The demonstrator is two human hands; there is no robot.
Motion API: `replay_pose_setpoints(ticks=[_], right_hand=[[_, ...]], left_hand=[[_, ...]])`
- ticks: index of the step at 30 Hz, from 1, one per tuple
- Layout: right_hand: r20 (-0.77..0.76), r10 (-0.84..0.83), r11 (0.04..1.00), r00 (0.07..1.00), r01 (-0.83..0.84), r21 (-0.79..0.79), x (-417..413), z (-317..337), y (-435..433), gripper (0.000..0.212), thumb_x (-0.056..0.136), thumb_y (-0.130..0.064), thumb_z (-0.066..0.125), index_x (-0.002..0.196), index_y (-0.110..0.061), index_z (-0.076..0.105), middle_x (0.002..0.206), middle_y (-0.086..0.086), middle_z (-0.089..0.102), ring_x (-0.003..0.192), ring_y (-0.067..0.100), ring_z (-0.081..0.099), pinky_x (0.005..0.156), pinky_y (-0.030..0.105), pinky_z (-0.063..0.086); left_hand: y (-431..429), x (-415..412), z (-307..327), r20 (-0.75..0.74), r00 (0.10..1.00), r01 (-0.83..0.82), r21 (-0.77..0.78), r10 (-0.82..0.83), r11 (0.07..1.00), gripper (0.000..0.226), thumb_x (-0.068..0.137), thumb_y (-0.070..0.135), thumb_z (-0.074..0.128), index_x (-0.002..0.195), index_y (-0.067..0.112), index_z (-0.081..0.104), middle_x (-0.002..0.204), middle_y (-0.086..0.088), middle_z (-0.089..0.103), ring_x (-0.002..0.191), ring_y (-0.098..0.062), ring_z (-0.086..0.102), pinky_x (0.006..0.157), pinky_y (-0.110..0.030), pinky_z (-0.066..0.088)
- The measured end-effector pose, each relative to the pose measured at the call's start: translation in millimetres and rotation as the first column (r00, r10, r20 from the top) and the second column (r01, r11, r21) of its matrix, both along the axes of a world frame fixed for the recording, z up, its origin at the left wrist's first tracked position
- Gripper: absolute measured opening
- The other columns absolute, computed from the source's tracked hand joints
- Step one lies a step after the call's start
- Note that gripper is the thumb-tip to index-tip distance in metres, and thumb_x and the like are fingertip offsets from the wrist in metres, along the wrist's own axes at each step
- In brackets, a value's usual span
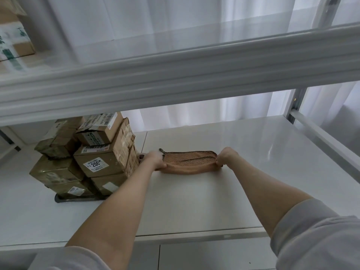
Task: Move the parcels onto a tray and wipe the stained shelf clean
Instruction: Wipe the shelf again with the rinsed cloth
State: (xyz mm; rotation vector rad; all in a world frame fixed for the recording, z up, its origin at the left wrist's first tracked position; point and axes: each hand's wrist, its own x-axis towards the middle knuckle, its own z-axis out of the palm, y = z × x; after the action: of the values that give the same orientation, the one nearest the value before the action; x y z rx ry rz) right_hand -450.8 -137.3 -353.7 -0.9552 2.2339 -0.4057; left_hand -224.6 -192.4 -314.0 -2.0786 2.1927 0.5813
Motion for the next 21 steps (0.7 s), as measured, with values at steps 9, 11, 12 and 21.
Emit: replay_pose_setpoints(ticks=[9, 11, 12, 21], right_hand=[[0.112, -0.124, 0.990, 0.986, 0.131, -0.061, 13.7, -4.7, 19.1, 0.013, 0.083, -0.005, 0.051, 0.070, -0.007, 0.054, 0.073, 0.013, 0.058, 0.069, 0.029, 0.065, 0.074, 0.036, 0.059], [0.095, -0.151, 0.980, 0.984, 0.161, -0.114, 11.9, -6.4, 20.4, 0.016, 0.080, 0.000, 0.047, 0.067, -0.008, 0.052, 0.072, 0.012, 0.054, 0.072, 0.029, 0.061, 0.068, 0.033, 0.056], [0.098, -0.153, 0.978, 0.983, 0.165, -0.127, 11.4, -7.0, 21.2, 0.016, 0.079, 0.000, 0.047, 0.066, -0.008, 0.051, 0.073, 0.012, 0.054, 0.072, 0.029, 0.059, 0.067, 0.033, 0.054], [0.283, -0.199, 0.948, 0.938, 0.258, -0.187, 3.6, -8.5, 22.9, 0.013, 0.088, -0.012, 0.046, 0.080, -0.006, 0.055, 0.094, 0.015, 0.055, 0.081, 0.032, 0.059, 0.079, 0.040, 0.055]], left_hand=[[3.5, 7.7, -42.1, -0.204, 0.962, -0.179, 0.023, 0.180, 0.984, 0.024, 0.082, 0.007, 0.059, 0.104, 0.001, 0.067, 0.108, -0.018, 0.068, 0.093, -0.030, 0.069, 0.078, -0.043, 0.059], [2.1, 2.8, -42.5, -0.207, 0.963, -0.182, -0.022, 0.174, 0.983, 0.032, 0.080, 0.008, 0.057, 0.111, 0.003, 0.066, 0.115, -0.018, 0.066, 0.103, -0.031, 0.065, 0.086, -0.037, 0.056], [1.7, -2.5, -41.6, -0.228, 0.960, -0.179, -0.041, 0.165, 0.983, 0.033, 0.080, 0.009, 0.058, 0.112, 0.004, 0.065, 0.117, -0.015, 0.065, 0.107, -0.030, 0.063, 0.090, -0.034, 0.054], [25.7, -86.9, -20.7, -0.658, 0.715, 0.316, 0.004, -0.236, 0.949, 0.046, 0.078, 0.006, 0.070, 0.122, 0.009, 0.059, 0.115, -0.010, 0.064, 0.103, -0.022, 0.062, 0.091, -0.036, 0.053]])
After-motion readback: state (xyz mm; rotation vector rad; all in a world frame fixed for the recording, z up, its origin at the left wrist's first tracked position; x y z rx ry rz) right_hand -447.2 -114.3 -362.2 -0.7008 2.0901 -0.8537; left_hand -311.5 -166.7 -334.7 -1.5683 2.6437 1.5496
